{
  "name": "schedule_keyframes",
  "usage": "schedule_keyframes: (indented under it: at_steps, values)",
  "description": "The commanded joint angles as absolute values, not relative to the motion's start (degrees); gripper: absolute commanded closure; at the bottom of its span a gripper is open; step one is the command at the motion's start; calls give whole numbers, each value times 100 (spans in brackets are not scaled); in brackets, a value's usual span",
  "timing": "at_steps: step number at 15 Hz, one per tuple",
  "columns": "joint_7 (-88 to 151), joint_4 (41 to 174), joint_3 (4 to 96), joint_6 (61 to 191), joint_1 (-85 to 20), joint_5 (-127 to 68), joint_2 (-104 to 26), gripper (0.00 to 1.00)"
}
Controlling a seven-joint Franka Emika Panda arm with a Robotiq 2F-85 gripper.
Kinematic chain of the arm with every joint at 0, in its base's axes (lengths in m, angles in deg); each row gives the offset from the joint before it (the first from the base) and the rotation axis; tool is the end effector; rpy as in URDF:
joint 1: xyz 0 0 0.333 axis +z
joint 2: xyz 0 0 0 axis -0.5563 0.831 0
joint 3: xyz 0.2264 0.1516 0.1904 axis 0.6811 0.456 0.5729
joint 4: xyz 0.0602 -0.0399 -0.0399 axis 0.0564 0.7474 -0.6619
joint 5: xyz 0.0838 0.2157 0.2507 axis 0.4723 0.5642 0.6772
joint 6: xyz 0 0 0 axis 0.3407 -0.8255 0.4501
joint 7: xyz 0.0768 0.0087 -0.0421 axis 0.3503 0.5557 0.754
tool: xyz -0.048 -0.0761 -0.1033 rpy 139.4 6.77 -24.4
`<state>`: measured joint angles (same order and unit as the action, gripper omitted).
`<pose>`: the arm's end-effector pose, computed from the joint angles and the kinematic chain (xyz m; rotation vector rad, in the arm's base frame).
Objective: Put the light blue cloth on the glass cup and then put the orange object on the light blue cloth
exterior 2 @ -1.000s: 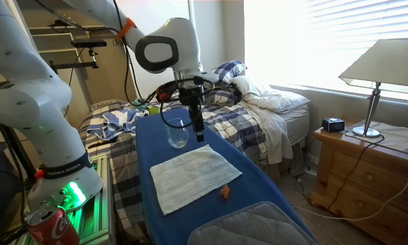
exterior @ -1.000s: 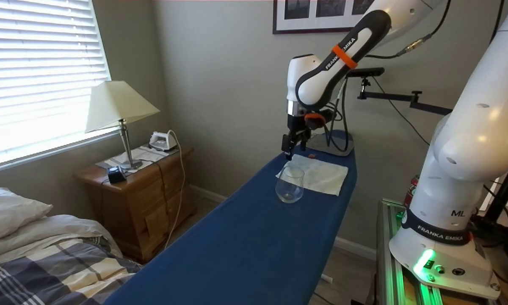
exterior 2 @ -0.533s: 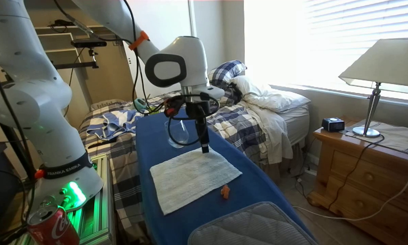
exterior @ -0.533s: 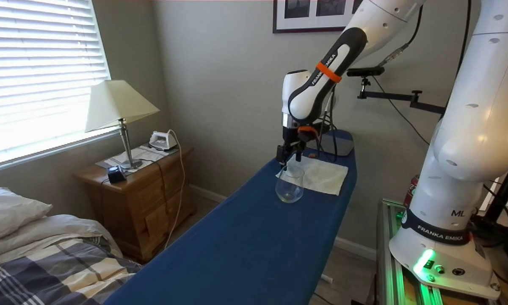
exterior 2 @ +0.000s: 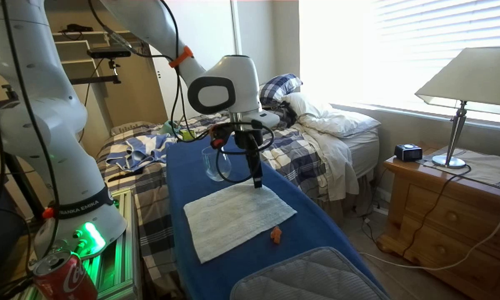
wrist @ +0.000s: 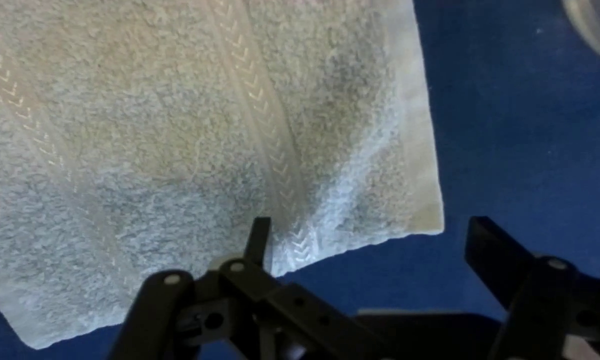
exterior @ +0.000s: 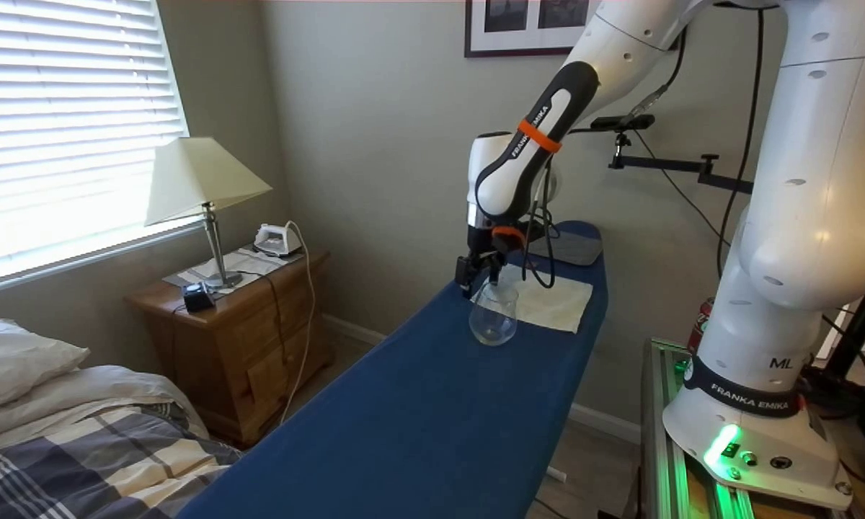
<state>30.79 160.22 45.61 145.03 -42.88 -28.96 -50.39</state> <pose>0.4214 -0.1311 0.2802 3.0518 -0.5563 0.0822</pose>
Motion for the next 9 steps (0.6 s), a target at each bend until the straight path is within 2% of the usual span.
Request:
schedule_keyframes:
  at_steps: [1, 2, 5, 7, 8, 9]
  values:
    - [3112, 15812, 4622, 14635, -4201, -2657, -4847, 25]
    - [3104, 15792, 4627, 14629, -4189, -2690, -4821, 30]
    - [3082, 15730, 4624, 14512, -4181, -2717, -4781, 54]
    - [3085, 15726, 4623, 14389, -4181, -2708, -4813, 66]
    - [3065, 15745, 4622, 14323, -4177, -2710, -4855, 24]
    - [3090, 15759, 4635, 14217, -4178, -2668, -4902, 28]
